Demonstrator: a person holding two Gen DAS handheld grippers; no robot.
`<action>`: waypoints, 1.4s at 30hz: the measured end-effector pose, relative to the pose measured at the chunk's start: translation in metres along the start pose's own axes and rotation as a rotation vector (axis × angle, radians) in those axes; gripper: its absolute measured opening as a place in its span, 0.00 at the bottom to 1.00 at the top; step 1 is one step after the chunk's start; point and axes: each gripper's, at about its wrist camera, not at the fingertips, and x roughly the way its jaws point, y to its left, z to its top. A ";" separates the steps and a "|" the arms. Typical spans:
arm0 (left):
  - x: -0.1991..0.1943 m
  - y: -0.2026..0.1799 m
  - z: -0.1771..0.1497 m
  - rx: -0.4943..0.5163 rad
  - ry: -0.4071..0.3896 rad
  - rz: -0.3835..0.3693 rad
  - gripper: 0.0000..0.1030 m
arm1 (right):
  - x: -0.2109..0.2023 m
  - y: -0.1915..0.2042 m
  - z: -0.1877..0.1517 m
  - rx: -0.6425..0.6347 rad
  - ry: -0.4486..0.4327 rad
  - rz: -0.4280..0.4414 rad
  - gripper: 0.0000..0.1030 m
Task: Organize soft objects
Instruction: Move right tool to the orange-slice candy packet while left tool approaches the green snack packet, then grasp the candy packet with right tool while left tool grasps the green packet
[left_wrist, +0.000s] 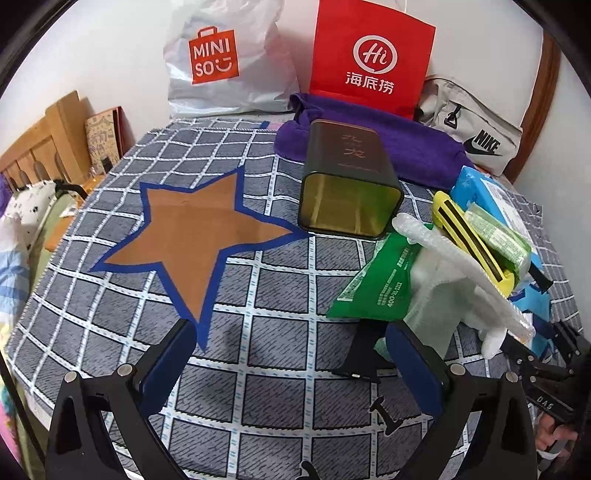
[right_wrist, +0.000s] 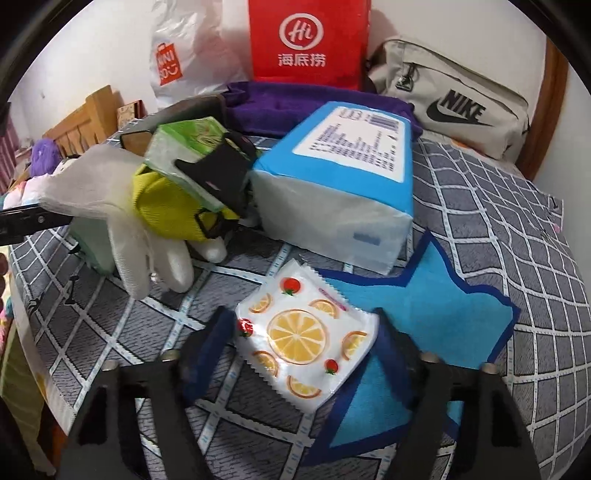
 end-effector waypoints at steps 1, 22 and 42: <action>0.001 0.001 0.000 -0.008 0.002 -0.009 1.00 | -0.001 0.001 0.000 -0.002 -0.002 0.002 0.62; 0.010 -0.016 0.001 0.154 -0.010 -0.063 0.92 | -0.010 -0.021 0.004 0.032 -0.016 0.064 0.29; 0.018 -0.041 0.013 0.217 -0.010 -0.260 0.31 | -0.007 -0.035 0.005 0.079 0.007 0.061 0.29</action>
